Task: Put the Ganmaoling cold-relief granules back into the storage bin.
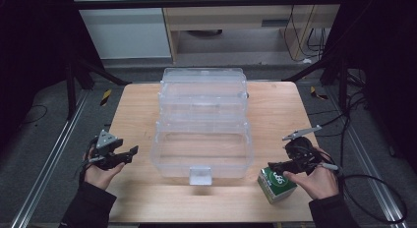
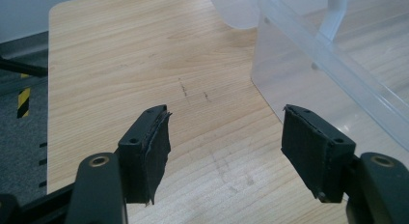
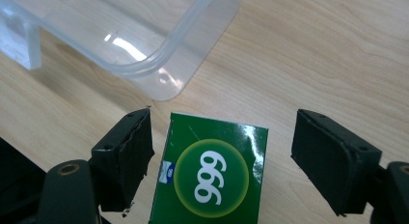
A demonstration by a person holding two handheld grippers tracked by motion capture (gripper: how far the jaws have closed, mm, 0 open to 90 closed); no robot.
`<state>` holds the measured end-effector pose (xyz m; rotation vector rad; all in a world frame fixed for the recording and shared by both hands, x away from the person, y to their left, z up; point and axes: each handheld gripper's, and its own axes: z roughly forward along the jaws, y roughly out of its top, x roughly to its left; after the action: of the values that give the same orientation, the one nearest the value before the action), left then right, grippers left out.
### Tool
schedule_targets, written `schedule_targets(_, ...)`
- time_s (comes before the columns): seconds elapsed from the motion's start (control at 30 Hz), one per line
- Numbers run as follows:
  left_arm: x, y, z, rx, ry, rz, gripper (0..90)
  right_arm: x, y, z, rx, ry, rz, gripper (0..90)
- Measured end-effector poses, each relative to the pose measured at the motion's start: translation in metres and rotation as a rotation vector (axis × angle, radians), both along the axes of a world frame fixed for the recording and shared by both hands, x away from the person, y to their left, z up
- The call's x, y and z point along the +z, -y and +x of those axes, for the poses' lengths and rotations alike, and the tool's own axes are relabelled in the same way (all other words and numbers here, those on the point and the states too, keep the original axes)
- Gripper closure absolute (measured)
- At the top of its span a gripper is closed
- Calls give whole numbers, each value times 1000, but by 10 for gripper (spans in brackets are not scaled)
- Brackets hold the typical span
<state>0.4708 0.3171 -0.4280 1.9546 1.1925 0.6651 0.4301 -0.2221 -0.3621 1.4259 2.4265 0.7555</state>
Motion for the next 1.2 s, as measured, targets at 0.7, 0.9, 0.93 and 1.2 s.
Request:
schedule_targets(0.7, -7, -1, 2, 1, -31, 25, 319, -24, -12, 1, 20, -129, -94, 160)
schedule_targets(0.9, -7, 1, 2, -4, -33, 29, 315, -30, -12, 0, 18, -156, -99, 149)
schedule_targets(0.93, -7, 1, 2, -6, -34, 30, 315, -32, -12, 0, 14, -161, -98, 147)
schedule_targets(1.2, -8, 1, 2, -7, -39, 33, 314, -40, -12, 1, 22, -177, -105, 114)
